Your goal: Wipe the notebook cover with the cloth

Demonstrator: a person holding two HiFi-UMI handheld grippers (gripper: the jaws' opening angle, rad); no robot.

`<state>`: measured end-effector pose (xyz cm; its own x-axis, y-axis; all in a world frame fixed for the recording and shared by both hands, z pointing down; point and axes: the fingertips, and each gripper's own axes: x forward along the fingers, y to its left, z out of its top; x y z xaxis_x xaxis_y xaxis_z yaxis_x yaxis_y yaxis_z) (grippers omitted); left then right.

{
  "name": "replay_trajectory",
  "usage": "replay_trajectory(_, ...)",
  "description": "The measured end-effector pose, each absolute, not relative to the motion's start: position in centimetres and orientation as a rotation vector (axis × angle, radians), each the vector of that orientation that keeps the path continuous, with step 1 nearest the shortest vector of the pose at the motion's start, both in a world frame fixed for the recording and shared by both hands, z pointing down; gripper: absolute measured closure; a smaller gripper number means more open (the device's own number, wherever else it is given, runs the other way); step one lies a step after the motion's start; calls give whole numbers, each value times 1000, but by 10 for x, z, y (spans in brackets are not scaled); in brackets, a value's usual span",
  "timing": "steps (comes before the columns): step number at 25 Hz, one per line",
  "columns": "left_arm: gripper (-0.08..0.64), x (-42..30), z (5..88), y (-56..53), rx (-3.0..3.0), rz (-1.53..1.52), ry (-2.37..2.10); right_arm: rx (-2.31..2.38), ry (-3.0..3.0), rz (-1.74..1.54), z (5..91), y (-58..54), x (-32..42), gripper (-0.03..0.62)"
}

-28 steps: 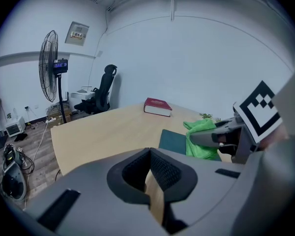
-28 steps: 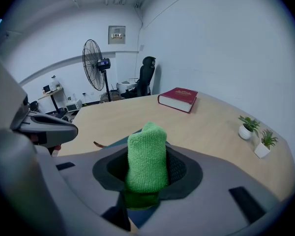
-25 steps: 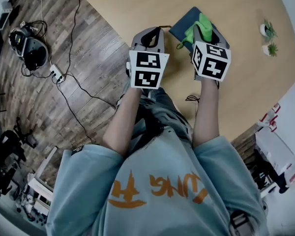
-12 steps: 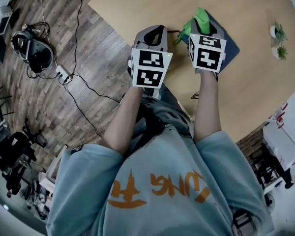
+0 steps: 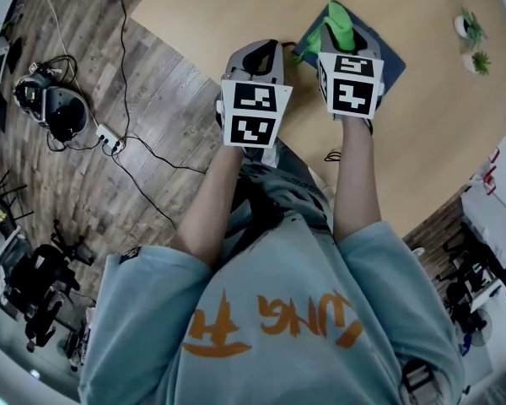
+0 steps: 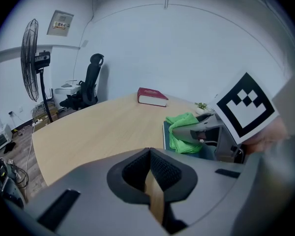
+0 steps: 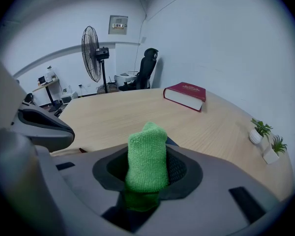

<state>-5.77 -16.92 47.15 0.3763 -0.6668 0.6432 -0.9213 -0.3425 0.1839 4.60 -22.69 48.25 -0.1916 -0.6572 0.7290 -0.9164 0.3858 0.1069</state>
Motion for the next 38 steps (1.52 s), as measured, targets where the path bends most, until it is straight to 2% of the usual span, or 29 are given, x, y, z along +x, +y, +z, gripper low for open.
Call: replay_trajectory(38, 543, 50, 469, -147, 2270, 709, -1155, 1594, -1816, 602, 482, -161, 177, 460)
